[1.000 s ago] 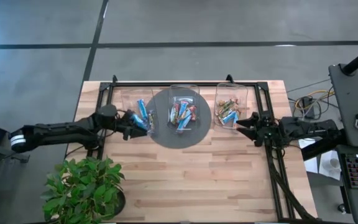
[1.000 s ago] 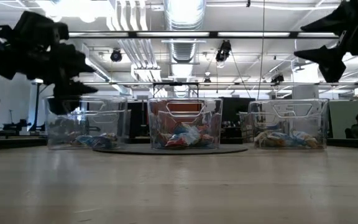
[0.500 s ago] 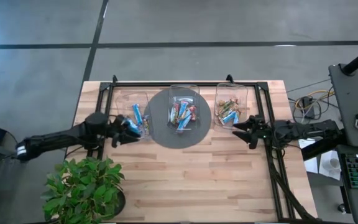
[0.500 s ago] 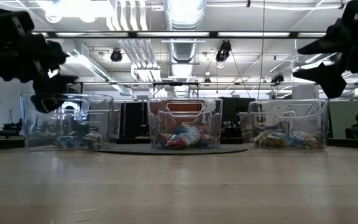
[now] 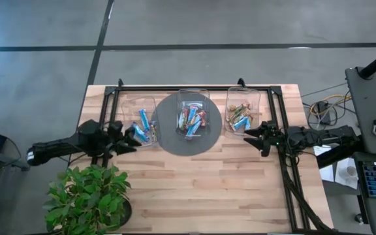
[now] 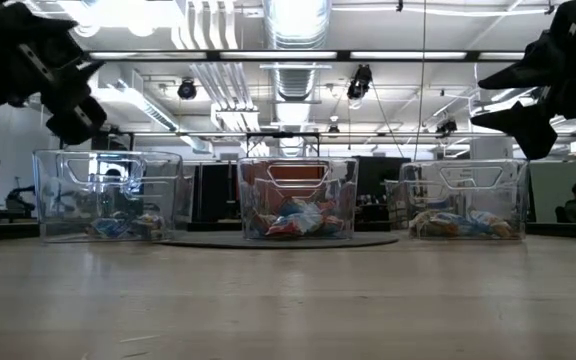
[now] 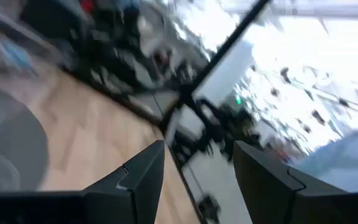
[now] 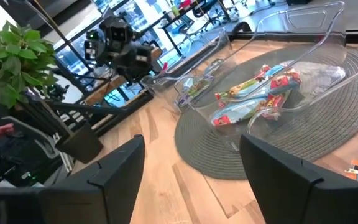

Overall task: Pick and place Granola Bars by type
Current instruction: Return to Home Position

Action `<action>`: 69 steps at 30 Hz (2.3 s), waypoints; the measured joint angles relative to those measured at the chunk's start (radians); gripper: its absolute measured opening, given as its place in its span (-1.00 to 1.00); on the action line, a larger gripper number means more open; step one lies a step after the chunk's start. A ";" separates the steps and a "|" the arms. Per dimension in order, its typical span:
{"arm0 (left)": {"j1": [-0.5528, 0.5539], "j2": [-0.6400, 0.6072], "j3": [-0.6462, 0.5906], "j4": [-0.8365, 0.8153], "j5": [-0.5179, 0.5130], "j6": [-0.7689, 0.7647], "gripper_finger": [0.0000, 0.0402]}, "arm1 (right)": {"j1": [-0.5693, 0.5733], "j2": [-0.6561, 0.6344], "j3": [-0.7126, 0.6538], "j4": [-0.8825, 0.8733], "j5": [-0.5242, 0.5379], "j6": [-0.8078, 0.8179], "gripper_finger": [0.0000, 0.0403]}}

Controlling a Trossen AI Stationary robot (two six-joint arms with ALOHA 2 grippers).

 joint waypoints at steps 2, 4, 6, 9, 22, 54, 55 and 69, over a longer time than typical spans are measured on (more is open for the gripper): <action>-0.062 0.000 -0.002 -0.004 -0.001 0.000 -0.13 | 0.000 0.000 0.000 0.000 0.000 0.000 0.26; -0.131 0.000 -0.002 -0.002 0.000 -0.001 -0.13 | 0.000 -0.001 0.000 0.000 0.000 0.000 0.27; -0.193 0.000 -0.002 -0.003 0.000 -0.001 -0.13 | 0.000 -0.001 0.000 0.000 0.000 0.000 0.28; -0.247 0.000 -0.002 -0.005 0.001 -0.001 -0.13 | 0.000 0.000 0.000 0.000 0.000 0.000 0.28; -0.257 -0.001 -0.003 -0.006 0.000 -0.003 -0.13 | 0.000 0.000 0.000 0.000 0.000 0.000 0.26; -0.301 -0.001 -0.003 -0.120 -0.442 0.750 -0.13 | 0.000 0.000 0.000 0.000 0.000 0.000 0.27; -0.293 -0.001 -0.003 -0.120 -0.442 0.749 -0.13 | 0.000 0.000 0.000 0.000 0.000 0.000 0.26; -0.231 -0.001 -0.003 -0.121 -0.443 0.751 -0.13 | 0.000 0.000 0.000 0.000 0.000 0.000 0.27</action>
